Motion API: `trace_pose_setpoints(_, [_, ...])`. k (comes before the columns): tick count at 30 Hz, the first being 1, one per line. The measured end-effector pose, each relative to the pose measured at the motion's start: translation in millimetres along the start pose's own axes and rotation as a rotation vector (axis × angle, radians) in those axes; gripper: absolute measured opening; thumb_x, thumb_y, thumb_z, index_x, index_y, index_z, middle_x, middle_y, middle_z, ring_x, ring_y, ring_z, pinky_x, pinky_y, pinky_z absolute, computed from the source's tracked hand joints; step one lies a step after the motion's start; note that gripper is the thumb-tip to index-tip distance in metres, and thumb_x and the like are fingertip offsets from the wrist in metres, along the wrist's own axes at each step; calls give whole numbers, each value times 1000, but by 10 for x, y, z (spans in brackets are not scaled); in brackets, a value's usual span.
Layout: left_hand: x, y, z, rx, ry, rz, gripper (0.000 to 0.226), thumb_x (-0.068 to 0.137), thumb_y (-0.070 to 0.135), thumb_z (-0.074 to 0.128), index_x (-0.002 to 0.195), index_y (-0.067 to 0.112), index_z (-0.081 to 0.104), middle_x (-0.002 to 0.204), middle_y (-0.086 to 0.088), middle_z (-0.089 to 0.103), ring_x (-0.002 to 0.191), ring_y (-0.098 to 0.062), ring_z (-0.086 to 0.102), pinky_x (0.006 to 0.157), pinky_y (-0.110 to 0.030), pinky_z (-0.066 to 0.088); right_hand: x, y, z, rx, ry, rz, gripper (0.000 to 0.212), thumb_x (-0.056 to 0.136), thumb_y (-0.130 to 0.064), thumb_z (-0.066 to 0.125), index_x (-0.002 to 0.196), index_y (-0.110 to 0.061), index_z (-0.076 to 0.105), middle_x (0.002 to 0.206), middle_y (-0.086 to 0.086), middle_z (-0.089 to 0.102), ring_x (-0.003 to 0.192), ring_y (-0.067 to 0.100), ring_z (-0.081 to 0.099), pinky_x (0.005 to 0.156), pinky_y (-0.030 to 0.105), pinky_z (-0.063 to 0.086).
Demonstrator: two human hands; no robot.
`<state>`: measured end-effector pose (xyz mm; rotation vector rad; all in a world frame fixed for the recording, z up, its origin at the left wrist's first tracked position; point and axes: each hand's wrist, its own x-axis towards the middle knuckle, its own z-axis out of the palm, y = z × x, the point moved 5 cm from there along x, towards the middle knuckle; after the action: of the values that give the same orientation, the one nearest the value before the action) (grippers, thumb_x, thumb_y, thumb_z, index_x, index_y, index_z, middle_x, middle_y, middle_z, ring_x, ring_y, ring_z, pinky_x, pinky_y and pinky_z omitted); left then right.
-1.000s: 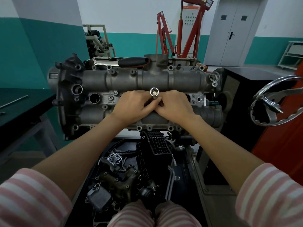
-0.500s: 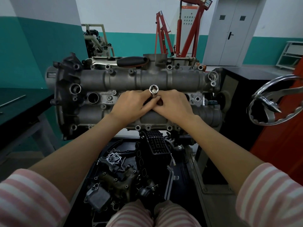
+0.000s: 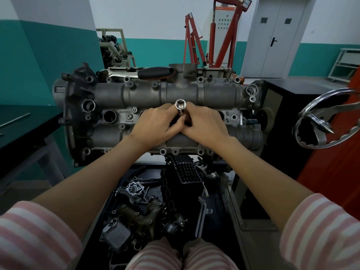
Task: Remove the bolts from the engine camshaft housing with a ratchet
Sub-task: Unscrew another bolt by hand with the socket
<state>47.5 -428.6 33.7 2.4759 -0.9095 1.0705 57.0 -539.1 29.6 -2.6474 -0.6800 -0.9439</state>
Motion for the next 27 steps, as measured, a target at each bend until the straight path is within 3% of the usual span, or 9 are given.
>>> trace_pose_setpoints(2, [0, -1, -5, 3, 0, 1, 64, 84, 52, 21, 99, 6, 63, 87, -10, 65, 70, -32, 61, 55, -36, 44, 4, 9, 9, -20, -7, 16, 32, 87, -41, 48, 101, -14, 59, 81, 1, 66, 75, 20, 62, 62, 32, 45])
trace_pose_setpoints(8, [-6, 5, -25, -9, 18, 14, 58, 89, 48, 30, 89, 5, 67, 77, -11, 67, 64, -30, 61, 51, -35, 44, -10, 13, 16, -70, -17, 33, 29, 90, -33, 44, 81, -12, 62, 72, 5, 64, 70, 23, 58, 58, 27, 25])
trace_pose_setpoints(16, [-15, 25, -22, -14, 30, 19, 52, 85, 43, 32, 96, 3, 64, 77, -12, 66, 59, -35, 60, 50, -30, 39, -21, -24, -13, -33, -2, -9, 31, 88, -33, 47, 107, -9, 53, 82, 6, 66, 74, 26, 61, 60, 29, 31])
trace_pose_setpoints(23, [-11, 11, -22, -18, 24, 13, 55, 87, 46, 30, 91, 5, 67, 76, -11, 65, 61, -32, 61, 50, -33, 42, -20, -3, -6, -36, -17, 24, 29, 87, -39, 48, 83, -13, 61, 72, 3, 64, 71, 22, 60, 60, 30, 37])
trace_pose_setpoints(27, [-7, 2, -30, -21, 36, 9, 54, 89, 47, 32, 90, 5, 67, 73, -11, 66, 60, -31, 61, 49, -32, 42, -33, -5, -15, -39, 5, 13, 25, 89, -29, 46, 81, -11, 62, 72, 6, 65, 72, 25, 59, 59, 27, 25])
